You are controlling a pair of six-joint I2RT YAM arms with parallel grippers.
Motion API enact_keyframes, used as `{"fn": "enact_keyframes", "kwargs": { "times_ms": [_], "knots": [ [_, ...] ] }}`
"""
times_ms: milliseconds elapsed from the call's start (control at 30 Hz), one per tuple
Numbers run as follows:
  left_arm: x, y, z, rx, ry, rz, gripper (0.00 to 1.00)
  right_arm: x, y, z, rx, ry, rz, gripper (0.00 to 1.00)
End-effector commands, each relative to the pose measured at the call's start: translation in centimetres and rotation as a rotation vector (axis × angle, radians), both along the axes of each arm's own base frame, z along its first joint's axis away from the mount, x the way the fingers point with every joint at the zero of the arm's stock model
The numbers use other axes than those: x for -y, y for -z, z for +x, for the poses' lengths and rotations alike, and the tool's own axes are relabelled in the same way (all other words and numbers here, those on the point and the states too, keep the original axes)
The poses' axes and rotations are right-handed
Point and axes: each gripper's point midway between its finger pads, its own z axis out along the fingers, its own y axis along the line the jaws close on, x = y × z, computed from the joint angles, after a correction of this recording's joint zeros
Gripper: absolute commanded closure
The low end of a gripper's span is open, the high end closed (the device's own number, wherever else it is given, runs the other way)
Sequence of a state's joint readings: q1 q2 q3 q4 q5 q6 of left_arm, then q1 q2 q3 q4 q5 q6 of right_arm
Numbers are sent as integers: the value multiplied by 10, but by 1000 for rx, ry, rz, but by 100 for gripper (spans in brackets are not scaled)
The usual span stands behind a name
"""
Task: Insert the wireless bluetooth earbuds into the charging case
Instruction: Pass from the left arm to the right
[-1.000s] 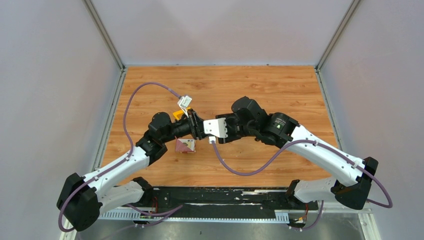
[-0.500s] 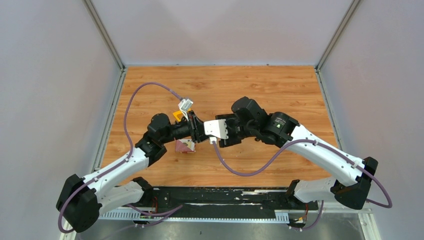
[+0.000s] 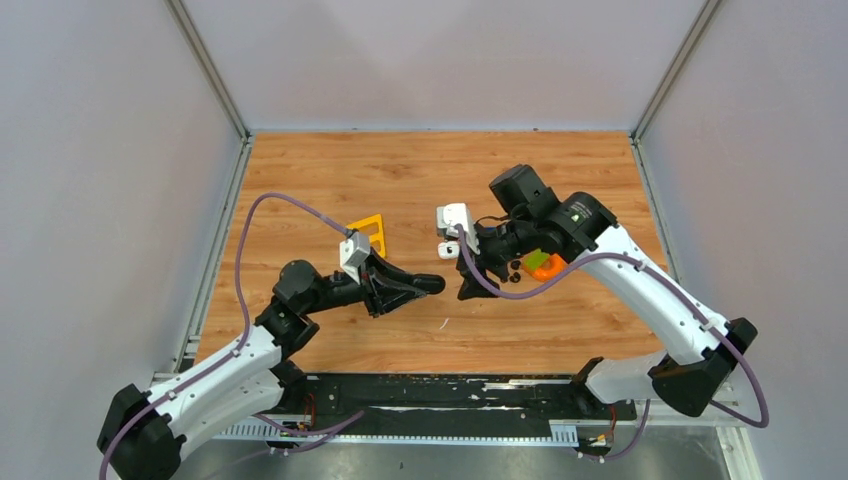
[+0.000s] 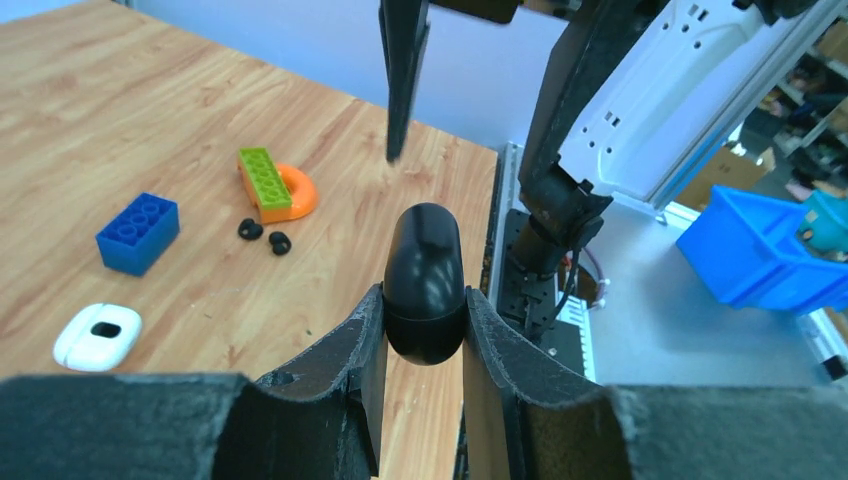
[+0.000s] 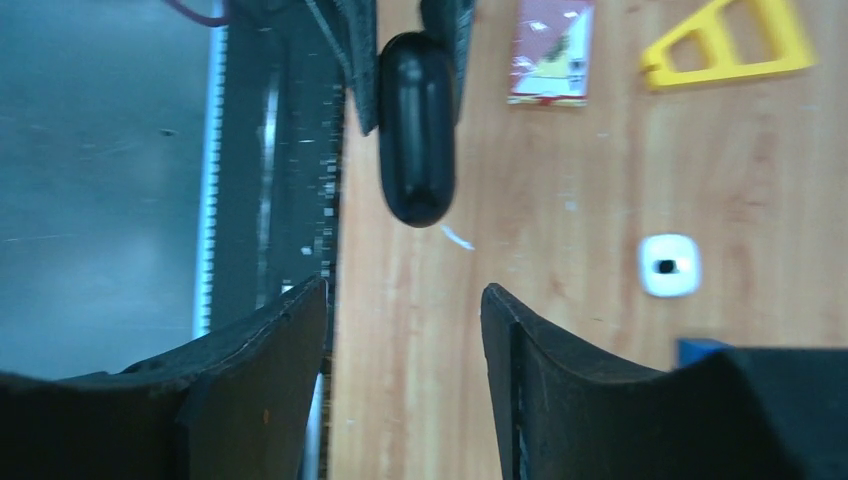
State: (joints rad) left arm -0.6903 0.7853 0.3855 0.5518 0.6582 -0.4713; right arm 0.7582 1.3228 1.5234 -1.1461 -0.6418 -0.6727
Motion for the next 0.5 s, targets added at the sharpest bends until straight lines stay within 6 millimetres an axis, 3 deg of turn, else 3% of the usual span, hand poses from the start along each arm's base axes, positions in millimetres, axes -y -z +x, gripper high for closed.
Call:
{"fn": "enact_keyframes", "kwargs": {
  "times_ms": [0, 100, 467],
  "knots": [
    [-3, -6, -5, 155, 4, 15, 97, -8, 8, -38, -255, -82, 41, 44],
    [-3, -5, -7, 162, 6, 22, 97, -13, 7, -41, -297, -97, 60, 46],
    [5, -3, -10, 163, 33, 13, 97, -36, 8, -21, -326, -48, 75, 48]
  ]
}}
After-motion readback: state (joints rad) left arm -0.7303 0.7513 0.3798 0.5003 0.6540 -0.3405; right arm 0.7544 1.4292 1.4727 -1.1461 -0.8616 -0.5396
